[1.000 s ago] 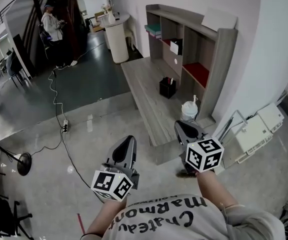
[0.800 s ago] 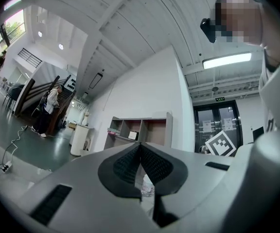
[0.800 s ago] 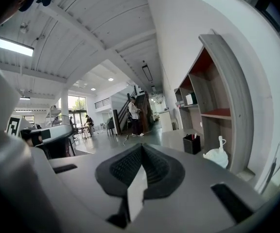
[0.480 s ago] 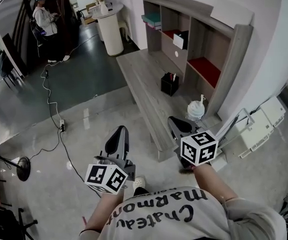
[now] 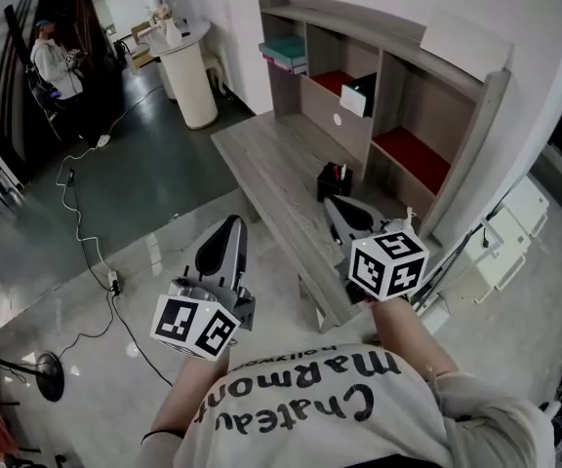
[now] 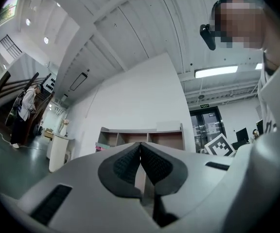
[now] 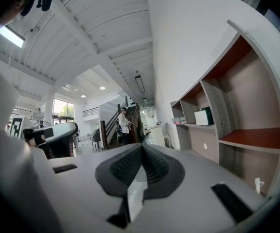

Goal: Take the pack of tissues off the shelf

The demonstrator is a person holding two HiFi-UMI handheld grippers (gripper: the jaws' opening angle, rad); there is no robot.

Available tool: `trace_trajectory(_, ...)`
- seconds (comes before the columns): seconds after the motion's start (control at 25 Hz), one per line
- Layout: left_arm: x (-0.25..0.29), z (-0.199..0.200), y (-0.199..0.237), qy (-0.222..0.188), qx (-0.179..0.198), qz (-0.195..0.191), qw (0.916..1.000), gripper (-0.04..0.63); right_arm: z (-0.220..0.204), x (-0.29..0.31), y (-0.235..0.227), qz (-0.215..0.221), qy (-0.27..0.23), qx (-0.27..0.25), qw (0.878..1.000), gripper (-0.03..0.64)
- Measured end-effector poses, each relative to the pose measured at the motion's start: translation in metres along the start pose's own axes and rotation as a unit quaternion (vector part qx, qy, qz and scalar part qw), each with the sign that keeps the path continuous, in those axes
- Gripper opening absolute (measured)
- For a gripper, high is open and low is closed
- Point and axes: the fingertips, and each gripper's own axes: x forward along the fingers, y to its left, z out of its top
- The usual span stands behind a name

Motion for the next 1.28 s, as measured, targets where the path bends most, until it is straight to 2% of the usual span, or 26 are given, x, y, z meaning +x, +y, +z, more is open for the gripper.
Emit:
trace_trajectory(0.24,0.028,0.01,0.053,-0.009,0.002,-0.032,0.9994,0.017,0.013,0.045,0.001,-0.03,-0.027,-0.007,0.999,0.008)
trace_trajectory(0.48,0.039,-0.011,0.088,0.003,-0.021,-0.04,0.999,0.017,-0.009,0.069,-0.017,-0.066,-0.004,-0.005,0.998,0.008)
trace_trajectory(0.76,0.047,-0.019,0.118,0.005,-0.039,-0.025,0.9989,0.017,-0.02,0.075,-0.055,-0.109,0.016,-0.002,0.994,0.008)
trace_trajectory(0.88,0.058,-0.023,0.132,0.011,-0.036,-0.018,0.9991,0.017,-0.012,0.085,-0.077,-0.126,0.005,0.004,0.992,0.008)
trace_trajectory(1.0,0.069,-0.028,0.151,0.016,-0.057,-0.003,0.9983,0.017,-0.003,0.095,-0.096,-0.14,-0.002,0.005,0.99,0.008)
trace_trajectory(1.28,0.095,-0.042,0.174,0.029,-0.064,0.006,0.9975,0.017,0.028,0.112,-0.136,-0.168,-0.02,-0.022,0.985,0.008)
